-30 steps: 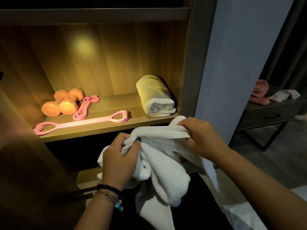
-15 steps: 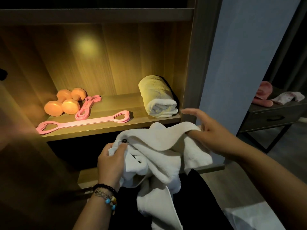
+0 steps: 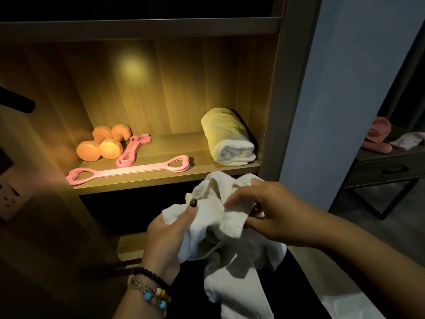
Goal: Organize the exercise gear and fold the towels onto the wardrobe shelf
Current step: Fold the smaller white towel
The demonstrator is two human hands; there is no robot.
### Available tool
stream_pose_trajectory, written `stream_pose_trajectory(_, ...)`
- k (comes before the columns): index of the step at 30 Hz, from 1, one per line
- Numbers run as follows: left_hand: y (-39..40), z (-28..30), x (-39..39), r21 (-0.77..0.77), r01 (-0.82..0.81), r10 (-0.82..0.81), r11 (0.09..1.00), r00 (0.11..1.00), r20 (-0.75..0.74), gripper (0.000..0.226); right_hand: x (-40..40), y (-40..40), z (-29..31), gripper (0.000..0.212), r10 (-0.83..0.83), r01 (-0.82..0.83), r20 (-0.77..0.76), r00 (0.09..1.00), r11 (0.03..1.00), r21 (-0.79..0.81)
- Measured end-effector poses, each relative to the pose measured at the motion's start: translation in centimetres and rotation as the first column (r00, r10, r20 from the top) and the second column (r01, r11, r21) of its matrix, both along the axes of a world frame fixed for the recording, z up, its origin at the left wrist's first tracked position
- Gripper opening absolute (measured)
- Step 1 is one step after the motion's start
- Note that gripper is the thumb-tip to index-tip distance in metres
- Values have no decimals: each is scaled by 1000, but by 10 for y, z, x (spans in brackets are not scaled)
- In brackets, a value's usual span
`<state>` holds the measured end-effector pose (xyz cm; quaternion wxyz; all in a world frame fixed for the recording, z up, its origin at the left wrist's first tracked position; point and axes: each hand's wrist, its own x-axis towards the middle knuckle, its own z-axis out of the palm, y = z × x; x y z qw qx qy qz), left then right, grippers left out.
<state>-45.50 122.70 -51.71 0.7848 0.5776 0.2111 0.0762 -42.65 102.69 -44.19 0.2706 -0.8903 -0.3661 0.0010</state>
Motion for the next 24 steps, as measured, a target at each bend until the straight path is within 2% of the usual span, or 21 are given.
stream_pose_trajectory(2,-1,3,-5,-22,68,-67,997,997,41,49,1,0,-1,16,-18,20,108,994,1000,-13)
stream_pose_trajectory(4,-2,4,-8,-42,132,-128,990,988,88,46,1,0,-1,22,-62,81,292,954,995,-55)
stream_pose_trajectory(6,-3,5,-11,-51,159,-153,986,981,117,36,1,2,1,24,-83,131,510,856,990,-59)
stream_pose_trajectory(8,-5,6,-13,-41,151,-144,988,981,130,30,-1,4,4,20,-33,67,573,819,997,-38)
stream_pose_trajectory(10,-9,10,-16,-50,141,-132,989,981,143,25,-2,8,2,21,60,-68,480,875,998,-1)
stream_pose_trajectory(13,-15,16,-21,-73,165,-148,984,969,197,30,-7,19,-9,28,96,-121,187,978,984,127)
stream_pose_trajectory(17,-20,19,-27,-137,212,-177,967,956,233,34,-9,38,-28,20,-18,-1,54,998,937,349)
stream_pose_trajectory(20,-19,19,-30,-230,218,-162,948,957,240,35,-11,46,-36,11,-109,121,-53,993,864,490)
stream_pose_trajectory(24,-17,22,-33,-268,289,-203,919,930,306,50,-12,52,-41,18,-222,270,-153,963,802,534)
